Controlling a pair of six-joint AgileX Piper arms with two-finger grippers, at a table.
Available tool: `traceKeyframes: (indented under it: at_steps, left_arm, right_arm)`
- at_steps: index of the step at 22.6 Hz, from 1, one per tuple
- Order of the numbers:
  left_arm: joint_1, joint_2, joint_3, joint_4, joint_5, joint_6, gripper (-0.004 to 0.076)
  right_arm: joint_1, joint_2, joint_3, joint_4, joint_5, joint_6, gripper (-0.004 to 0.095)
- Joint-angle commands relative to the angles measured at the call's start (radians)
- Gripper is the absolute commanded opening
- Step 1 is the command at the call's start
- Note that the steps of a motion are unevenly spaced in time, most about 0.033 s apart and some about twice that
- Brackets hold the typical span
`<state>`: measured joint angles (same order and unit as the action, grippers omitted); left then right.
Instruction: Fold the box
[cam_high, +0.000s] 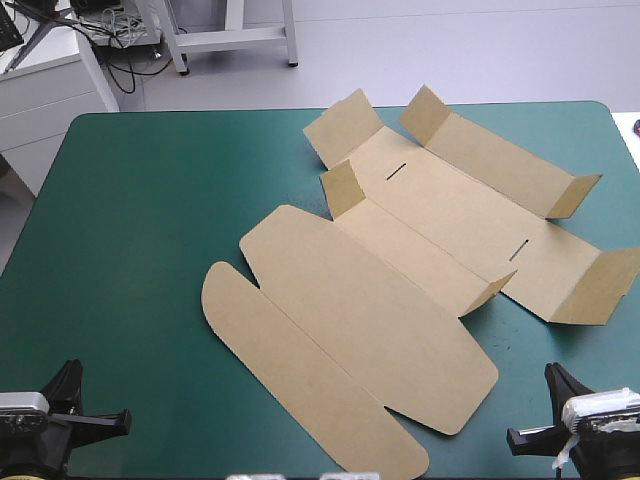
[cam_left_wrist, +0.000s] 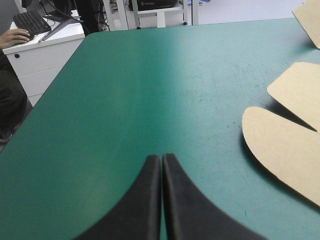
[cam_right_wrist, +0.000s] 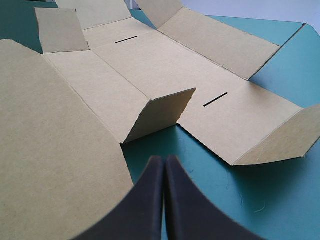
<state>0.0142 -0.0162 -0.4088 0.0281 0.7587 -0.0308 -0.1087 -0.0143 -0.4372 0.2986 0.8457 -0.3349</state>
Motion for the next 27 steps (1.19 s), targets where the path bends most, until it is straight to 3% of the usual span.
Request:
traceKeyframes:
  at_steps: [1, 13, 15, 19, 21, 27]
  left_arm:
    - [-0.007, -0.012, -0.023, -0.003, -0.079, -0.006, -0.001]
    - [-0.007, -0.012, -0.023, -0.003, -0.079, -0.006, -0.001]
    - [-0.007, -0.012, -0.023, -0.003, -0.079, -0.006, -0.001]
    - [-0.007, -0.012, -0.023, -0.003, -0.079, -0.006, -0.001]
    - [-0.007, -0.012, -0.023, -0.003, -0.079, -0.006, -0.001]
    - [-0.007, -0.012, -0.023, -0.003, -0.079, -0.006, -0.001]
  right_arm:
    - [0.001, -0.021, -0.033, 0.005, -0.069, -0.002, -0.002]
    - [0.001, -0.021, -0.033, 0.005, -0.069, -0.002, 0.0]
    - [0.001, -0.021, -0.033, 0.005, -0.069, -0.002, 0.009]
    - [0.001, -0.021, -0.033, 0.005, -0.069, -0.002, 0.0484]
    - [0.001, -0.021, -0.033, -0.004, -0.069, 0.013, 0.061]
    - [0.001, -0.021, -0.033, -0.017, -0.076, 0.048, 0.0676]
